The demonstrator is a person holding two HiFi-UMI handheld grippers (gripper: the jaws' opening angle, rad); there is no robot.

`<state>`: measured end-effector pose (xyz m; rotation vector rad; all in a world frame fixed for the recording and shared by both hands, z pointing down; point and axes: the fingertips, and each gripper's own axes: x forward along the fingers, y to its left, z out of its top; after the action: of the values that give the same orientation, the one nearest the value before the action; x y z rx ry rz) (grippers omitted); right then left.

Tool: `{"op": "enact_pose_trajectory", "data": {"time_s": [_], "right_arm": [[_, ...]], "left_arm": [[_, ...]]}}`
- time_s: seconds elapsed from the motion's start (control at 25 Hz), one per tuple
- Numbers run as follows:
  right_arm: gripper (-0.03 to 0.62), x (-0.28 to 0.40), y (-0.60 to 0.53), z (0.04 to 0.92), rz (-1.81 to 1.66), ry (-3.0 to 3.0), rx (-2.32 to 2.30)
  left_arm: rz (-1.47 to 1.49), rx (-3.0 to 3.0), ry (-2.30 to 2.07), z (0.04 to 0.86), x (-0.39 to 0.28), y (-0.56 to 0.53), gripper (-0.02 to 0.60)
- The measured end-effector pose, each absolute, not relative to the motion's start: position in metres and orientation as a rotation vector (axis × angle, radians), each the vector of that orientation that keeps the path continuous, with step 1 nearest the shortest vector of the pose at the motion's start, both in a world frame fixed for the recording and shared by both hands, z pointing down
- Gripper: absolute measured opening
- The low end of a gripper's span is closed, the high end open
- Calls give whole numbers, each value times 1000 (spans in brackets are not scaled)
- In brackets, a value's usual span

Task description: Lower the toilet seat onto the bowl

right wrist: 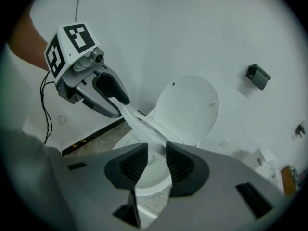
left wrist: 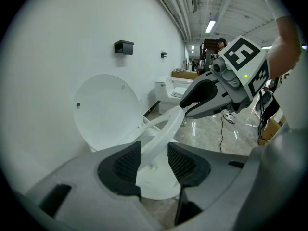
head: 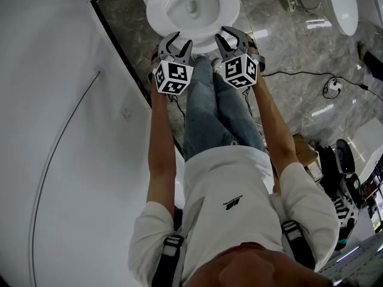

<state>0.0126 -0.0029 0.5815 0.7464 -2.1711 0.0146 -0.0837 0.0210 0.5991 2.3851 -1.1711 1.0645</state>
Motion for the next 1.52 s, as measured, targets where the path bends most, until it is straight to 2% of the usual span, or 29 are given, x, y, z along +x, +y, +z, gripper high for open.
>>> {"op": "enact_pose_trajectory", "data": {"time_s": [1.52], "right_arm": [[123, 24, 48, 639, 145, -2128, 659]], "left_arm": [[1030, 2299, -1049, 654, -70, 72, 198]]}}
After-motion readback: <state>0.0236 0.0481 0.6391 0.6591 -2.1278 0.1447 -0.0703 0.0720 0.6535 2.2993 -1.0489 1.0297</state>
